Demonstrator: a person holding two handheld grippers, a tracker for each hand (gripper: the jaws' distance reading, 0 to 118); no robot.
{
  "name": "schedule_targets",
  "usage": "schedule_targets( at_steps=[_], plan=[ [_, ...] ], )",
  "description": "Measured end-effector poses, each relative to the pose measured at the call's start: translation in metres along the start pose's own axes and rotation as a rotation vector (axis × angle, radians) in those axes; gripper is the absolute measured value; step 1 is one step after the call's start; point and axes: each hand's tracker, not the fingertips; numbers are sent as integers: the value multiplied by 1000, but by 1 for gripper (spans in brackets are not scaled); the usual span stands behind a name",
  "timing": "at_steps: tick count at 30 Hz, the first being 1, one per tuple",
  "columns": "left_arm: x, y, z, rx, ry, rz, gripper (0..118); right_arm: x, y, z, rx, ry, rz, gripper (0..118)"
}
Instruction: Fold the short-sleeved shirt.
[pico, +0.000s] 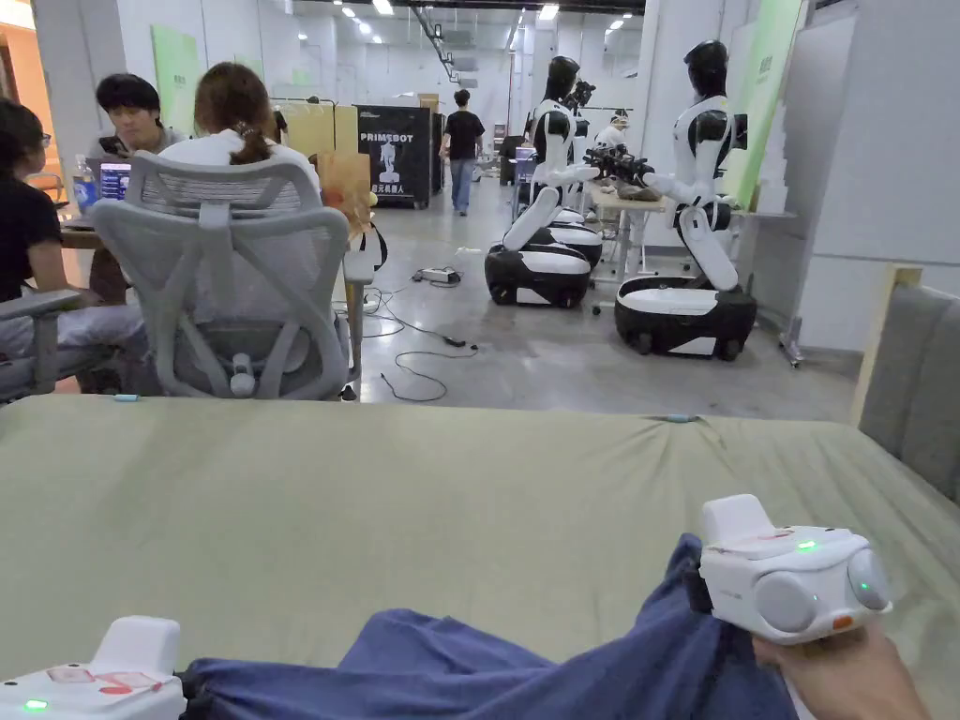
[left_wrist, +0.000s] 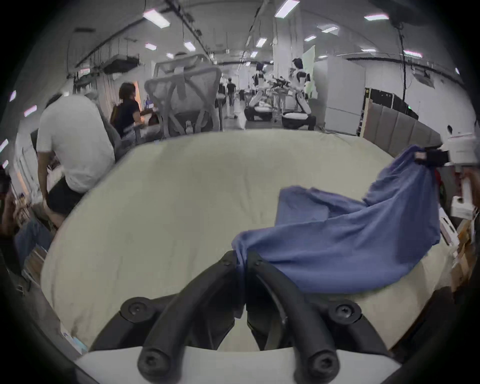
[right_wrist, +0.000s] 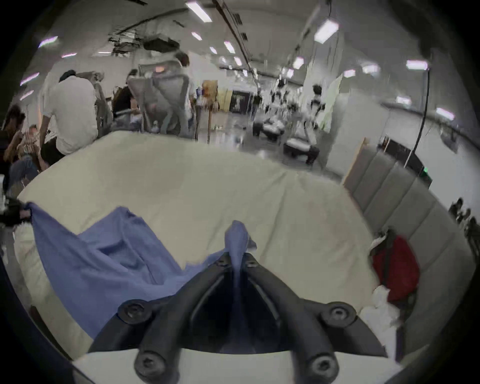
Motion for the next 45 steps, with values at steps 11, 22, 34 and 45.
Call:
schedule_targets(
  at_steps=[11,22,34,45],
  plan=[
    [-19,152,23,258,211,-73,4,45,96,91,290,-189,56,4],
    [-34,281,40,409,313,-84,4,75,192,85,391,-164,-66,4],
    [-16,197,-85,206,254,-127,4,45,92,-78,130,-140,-101,4],
    [-15,77,-65,71,77,-93,4,37,-21,-100,-66,-59,-126,4]
  ],
)
